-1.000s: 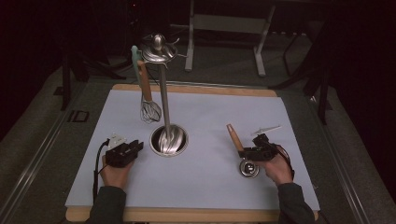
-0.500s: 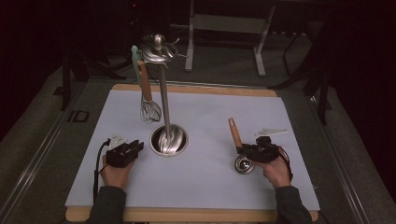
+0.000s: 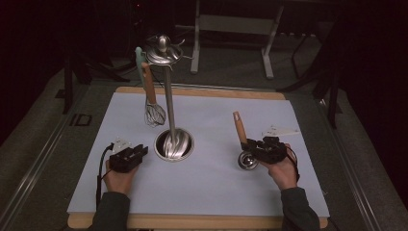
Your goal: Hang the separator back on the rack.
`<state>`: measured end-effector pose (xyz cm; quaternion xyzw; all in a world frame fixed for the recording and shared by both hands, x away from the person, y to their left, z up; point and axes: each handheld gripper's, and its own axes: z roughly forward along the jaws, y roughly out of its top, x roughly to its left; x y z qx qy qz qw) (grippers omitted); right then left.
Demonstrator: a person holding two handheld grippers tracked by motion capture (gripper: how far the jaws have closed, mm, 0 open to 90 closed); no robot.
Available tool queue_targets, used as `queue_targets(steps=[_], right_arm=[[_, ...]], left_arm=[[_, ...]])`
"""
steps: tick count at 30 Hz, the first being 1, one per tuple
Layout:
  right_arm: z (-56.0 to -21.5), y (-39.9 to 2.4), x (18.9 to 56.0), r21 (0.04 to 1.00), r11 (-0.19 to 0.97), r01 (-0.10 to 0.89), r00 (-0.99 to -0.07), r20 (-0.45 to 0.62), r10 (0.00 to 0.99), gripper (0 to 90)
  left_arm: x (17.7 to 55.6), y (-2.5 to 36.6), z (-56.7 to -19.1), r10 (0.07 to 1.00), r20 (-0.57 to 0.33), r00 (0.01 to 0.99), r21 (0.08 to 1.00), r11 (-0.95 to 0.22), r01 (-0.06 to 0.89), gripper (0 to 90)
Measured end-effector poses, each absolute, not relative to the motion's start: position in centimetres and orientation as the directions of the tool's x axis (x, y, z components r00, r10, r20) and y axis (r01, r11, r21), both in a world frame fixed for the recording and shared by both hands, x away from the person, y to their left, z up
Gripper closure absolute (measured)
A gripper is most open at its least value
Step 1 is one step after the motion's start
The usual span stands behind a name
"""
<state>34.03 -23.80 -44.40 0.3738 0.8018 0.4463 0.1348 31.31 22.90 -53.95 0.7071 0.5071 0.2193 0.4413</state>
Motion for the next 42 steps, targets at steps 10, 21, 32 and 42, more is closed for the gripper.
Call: queue_targets(steps=[10,21,32,42], right_arm=[[-42.5,-22.3,34.0,0.847,0.343,0.407,-0.714,0.06,0.698,70.8],[-40.1,-21.1,34.5,0.865,0.39,0.317,-0.756,-0.019,0.655,70.9],[-37.6,-20.6,34.8,0.899,0.37,0.233,-0.793,-0.045,0.608,70.9],[-35.9,-19.4,35.0,0.911,0.375,0.17,-0.832,-0.071,0.551,70.9]], left_arm=[[31.3,22.9,-54.0,0.91,-0.137,0.39,0.847,-0.096,0.523,71.2],[31.3,22.9,-54.0,0.91,-0.138,0.39,0.848,-0.095,0.521,71.2],[31.3,22.8,-54.0,0.91,-0.138,0.39,0.847,-0.095,0.522,71.2],[31.3,22.8,-54.0,0.91,-0.137,0.391,0.847,-0.097,0.523,71.2]])
